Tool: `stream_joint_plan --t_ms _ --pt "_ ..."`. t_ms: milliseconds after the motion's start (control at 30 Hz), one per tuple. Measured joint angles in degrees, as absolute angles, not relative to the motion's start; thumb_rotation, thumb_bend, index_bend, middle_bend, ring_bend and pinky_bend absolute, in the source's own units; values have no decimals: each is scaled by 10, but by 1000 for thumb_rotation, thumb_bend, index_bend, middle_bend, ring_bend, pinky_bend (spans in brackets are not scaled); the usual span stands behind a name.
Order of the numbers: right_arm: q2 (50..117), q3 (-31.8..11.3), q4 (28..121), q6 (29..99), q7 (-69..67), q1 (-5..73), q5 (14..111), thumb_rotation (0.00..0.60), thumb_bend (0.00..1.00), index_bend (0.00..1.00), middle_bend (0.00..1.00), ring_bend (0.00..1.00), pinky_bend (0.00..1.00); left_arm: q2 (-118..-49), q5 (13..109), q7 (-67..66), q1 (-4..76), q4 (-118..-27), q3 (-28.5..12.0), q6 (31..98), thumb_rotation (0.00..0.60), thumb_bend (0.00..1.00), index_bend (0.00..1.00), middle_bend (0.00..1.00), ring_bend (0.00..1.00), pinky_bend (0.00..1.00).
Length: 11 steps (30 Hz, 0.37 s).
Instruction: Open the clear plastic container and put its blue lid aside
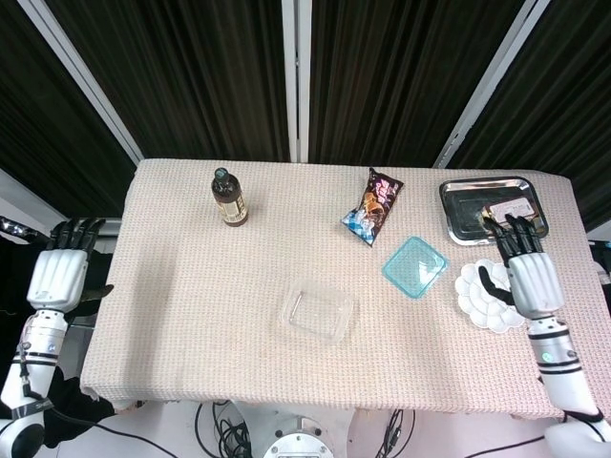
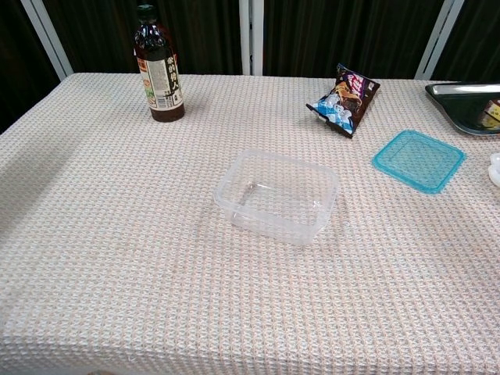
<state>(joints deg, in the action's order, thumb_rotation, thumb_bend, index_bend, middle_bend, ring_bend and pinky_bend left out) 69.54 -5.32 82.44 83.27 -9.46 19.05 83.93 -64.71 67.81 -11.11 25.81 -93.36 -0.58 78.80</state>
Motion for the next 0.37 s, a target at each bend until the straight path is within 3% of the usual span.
stream_joint_plan --t_ms 133,367 --pt "624 -28 905 831 -91 152 834 600 367 1 22 0 0 -640 696 -125 217 -934 5 818 600 0 99 66 0 43" --pt "602 4 947 875 -81 88 854 600 356 0 10 0 0 -639 729 -112 164 -956 18 865 600 0 99 66 0 43"
